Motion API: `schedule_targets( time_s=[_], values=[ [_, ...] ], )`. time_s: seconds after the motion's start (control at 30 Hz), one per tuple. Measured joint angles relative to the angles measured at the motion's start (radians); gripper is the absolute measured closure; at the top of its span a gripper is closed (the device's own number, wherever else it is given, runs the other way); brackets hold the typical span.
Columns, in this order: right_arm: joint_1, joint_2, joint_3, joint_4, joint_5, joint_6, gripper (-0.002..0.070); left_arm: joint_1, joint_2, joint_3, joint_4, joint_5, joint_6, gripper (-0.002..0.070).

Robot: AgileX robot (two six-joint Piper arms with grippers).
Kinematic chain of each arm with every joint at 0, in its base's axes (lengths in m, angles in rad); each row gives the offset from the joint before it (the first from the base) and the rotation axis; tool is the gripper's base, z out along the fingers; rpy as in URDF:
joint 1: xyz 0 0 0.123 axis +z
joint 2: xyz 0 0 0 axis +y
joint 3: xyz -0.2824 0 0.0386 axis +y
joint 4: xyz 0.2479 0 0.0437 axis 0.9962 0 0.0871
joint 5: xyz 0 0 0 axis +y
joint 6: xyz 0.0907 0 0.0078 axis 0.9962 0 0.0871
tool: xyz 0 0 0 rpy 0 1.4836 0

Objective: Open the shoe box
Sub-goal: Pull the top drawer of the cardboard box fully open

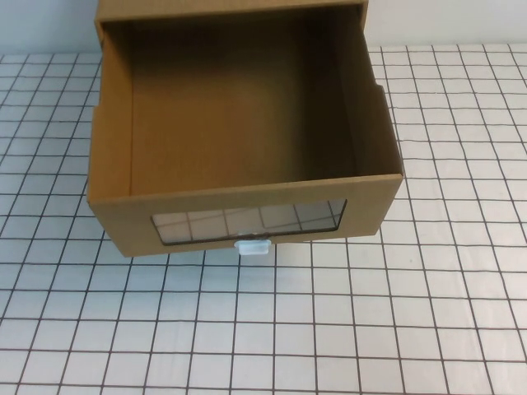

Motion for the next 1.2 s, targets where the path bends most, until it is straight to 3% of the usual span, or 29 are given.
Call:
schedule_targets(
  time_s=[0.3,0.57,0.93,1.2],
  values=[
    [0.000,-0.300,0.290,0.056,-0.237,0.000,0.0689,0.000,-0.167,0.311,-0.004,-0.122,-0.001,0.0677],
    [0.000,-0.326,0.440,0.062,-0.347,0.000,0.0690,0.000,-0.171,0.512,-0.004,-0.358,0.000,0.0677],
    [0.000,-0.326,0.452,0.063,-0.343,0.000,0.0689,0.000,-0.171,0.518,-0.004,-0.174,0.000,0.0677],
    [0.000,-0.326,0.452,0.025,-0.352,0.000,0.0690,0.000,-0.171,0.518,-0.004,-0.141,0.000,0.0677]
  ],
)
